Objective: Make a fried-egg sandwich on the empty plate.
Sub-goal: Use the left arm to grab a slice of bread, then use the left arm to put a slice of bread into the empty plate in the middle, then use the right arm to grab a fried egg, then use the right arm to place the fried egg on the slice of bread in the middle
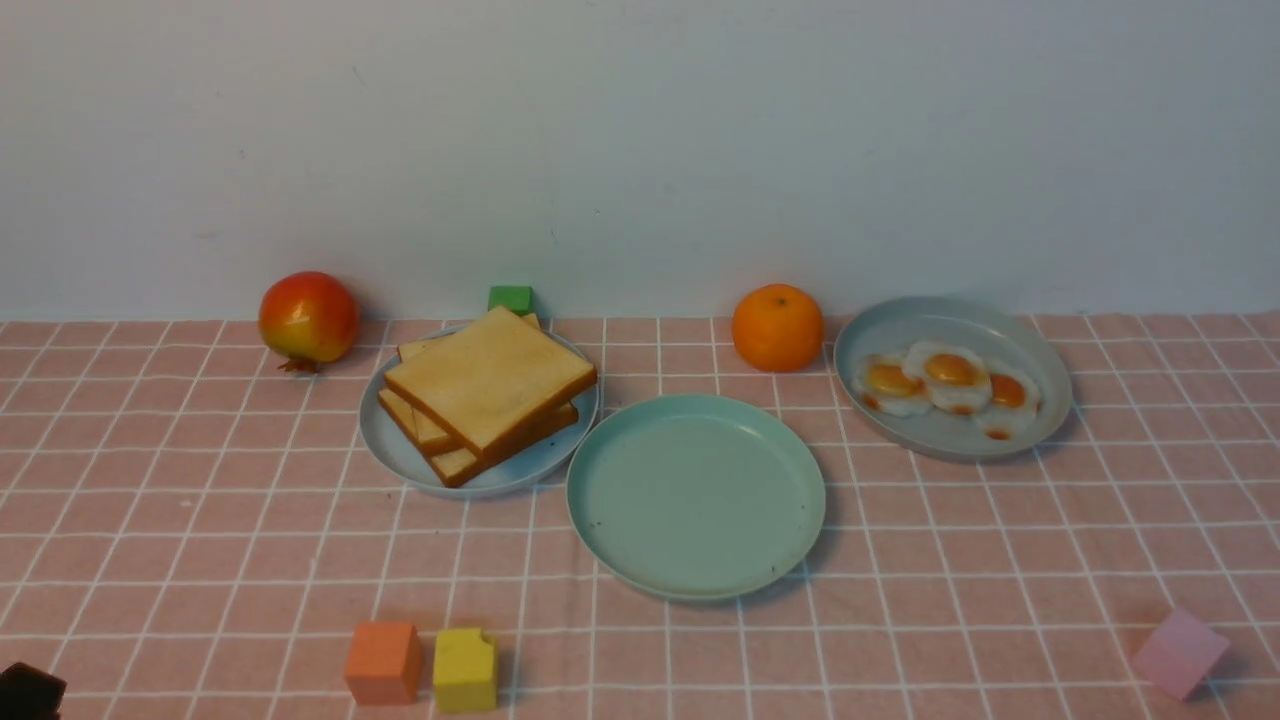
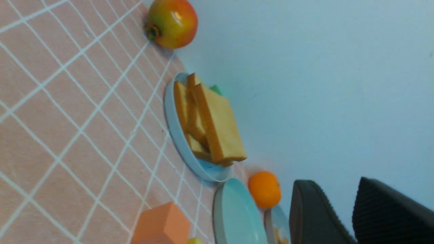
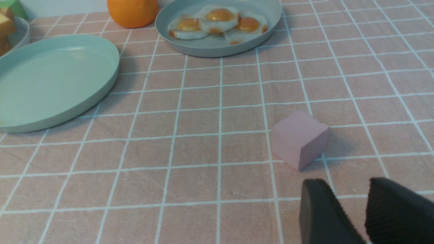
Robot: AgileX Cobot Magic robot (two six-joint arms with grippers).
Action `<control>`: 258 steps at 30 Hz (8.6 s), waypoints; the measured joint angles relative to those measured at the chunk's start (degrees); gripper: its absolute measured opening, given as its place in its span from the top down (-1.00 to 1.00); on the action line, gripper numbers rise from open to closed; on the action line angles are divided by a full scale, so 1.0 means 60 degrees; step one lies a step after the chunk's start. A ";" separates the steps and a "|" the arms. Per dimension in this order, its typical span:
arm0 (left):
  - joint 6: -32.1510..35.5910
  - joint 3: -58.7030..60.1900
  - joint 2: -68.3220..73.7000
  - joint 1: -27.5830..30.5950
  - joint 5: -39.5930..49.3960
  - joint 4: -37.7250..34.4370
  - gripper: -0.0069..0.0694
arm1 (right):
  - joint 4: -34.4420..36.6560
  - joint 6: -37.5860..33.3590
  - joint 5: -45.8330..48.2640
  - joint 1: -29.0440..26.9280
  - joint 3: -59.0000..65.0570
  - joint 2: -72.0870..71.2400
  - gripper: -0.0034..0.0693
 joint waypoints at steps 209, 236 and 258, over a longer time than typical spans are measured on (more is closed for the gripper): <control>0.0204 -0.7515 0.5745 -0.7047 0.4998 0.6725 0.79 | -0.1504 -0.6500 0.4004 0.1747 -1.5917 1.9849 -0.63; 0.0560 -0.8015 0.5921 -0.7047 0.4624 0.6868 0.79 | -0.3106 -0.7216 0.1749 0.1756 -1.6061 2.1280 0.08; 0.0567 -0.8015 0.5921 -0.7047 0.6112 0.7248 0.79 | -0.3028 -0.4851 0.3873 0.2531 -1.5963 1.8209 0.69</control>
